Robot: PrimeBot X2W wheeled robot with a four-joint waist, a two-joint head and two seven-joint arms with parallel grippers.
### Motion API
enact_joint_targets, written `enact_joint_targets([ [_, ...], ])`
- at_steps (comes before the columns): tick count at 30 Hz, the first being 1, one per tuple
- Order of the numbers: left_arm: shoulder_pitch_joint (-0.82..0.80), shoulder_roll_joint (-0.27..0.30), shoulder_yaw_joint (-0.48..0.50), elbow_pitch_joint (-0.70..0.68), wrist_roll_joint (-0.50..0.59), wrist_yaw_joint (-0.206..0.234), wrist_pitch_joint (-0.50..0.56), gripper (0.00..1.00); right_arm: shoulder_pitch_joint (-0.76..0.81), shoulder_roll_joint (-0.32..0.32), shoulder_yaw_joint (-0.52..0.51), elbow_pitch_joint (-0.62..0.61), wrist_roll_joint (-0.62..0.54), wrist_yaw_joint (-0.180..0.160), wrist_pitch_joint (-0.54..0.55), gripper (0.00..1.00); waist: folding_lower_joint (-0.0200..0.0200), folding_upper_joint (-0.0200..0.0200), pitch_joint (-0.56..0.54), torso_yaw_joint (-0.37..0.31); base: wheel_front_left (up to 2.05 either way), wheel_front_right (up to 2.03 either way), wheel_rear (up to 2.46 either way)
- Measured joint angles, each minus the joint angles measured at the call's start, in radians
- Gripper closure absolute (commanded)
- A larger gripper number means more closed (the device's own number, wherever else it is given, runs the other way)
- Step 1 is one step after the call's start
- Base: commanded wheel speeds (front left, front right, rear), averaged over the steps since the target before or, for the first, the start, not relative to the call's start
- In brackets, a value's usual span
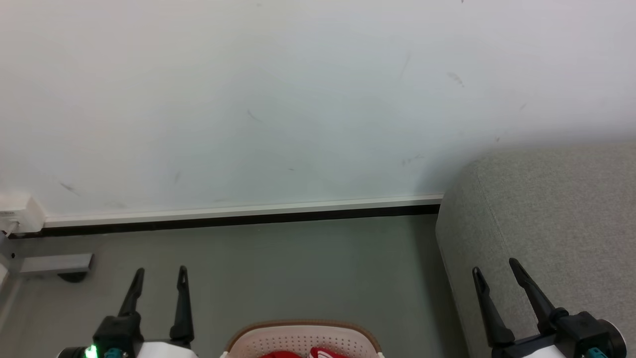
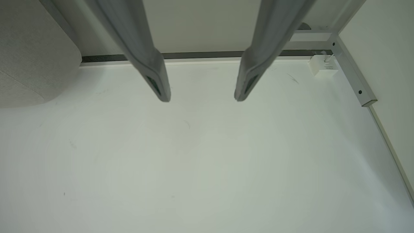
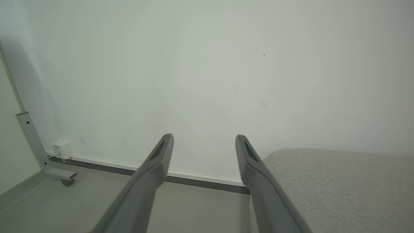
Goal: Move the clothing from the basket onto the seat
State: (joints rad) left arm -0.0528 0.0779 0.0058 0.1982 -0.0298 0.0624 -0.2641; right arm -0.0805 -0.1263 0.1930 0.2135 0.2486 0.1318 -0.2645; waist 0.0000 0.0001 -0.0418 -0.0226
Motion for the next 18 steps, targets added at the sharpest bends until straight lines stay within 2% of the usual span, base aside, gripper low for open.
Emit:
enact_joint_targets([
  [10, -0.001, -0.003, 0.007, 0.014, -0.001, -0.010, 0.000, 0.00, -0.002, -0.001, -0.026, -0.016, 0.002, 0.000, 0.000, 0.00, 0.0000, 0.0000, 0.024, -0.014, 0.00, 0.00, 0.00],
  [18, -0.017, -0.010, 0.009, 0.055, -0.026, -0.035, 0.000, 0.00, -0.017, -0.002, -0.052, -0.038, 0.002, 0.000, 0.000, 0.00, 0.0000, 0.0000, 0.064, -0.042, 0.00, 0.00, 0.00],
])
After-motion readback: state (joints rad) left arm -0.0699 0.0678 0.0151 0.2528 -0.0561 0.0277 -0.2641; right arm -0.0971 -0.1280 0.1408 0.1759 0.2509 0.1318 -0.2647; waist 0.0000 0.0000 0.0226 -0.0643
